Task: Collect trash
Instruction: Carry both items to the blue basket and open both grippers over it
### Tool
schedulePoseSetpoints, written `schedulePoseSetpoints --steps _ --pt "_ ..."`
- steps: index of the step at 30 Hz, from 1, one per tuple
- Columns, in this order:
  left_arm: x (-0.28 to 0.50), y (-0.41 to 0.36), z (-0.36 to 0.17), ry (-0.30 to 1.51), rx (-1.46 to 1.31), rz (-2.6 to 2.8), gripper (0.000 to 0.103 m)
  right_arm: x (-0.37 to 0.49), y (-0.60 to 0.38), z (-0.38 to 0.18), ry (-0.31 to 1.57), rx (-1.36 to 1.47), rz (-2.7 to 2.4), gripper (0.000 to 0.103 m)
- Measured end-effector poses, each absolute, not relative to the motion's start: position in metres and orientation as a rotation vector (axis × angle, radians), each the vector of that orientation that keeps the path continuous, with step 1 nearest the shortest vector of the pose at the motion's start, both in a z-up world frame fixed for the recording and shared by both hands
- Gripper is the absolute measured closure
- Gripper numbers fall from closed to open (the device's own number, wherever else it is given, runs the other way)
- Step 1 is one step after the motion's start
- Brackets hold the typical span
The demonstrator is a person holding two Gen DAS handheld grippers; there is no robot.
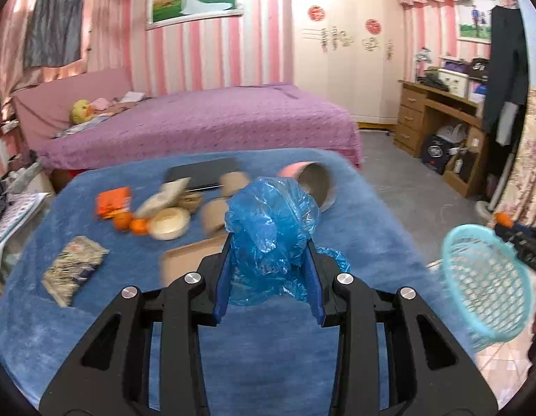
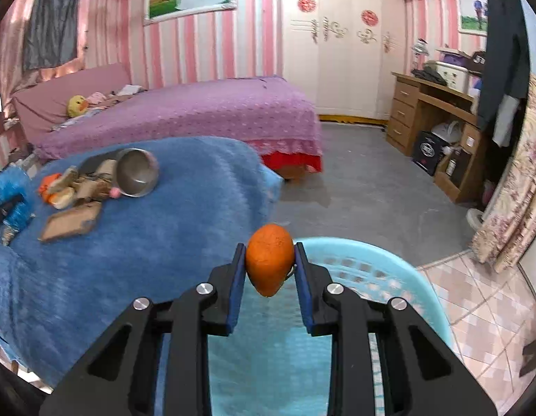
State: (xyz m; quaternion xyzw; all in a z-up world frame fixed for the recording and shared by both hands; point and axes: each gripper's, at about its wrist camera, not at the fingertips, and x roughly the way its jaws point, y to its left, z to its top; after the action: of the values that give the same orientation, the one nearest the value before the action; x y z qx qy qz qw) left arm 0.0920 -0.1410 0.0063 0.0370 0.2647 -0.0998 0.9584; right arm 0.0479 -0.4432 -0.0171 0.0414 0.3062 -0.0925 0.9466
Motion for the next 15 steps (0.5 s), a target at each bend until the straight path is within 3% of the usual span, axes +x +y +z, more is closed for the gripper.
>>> schedulePoseSetpoints --steps 15 --pt "0.069 -0.311 -0.036 0.61 0.139 -0.434 0.068 0.012 -0.542 -0.049 0.676 0.147 -0.294 0.075"
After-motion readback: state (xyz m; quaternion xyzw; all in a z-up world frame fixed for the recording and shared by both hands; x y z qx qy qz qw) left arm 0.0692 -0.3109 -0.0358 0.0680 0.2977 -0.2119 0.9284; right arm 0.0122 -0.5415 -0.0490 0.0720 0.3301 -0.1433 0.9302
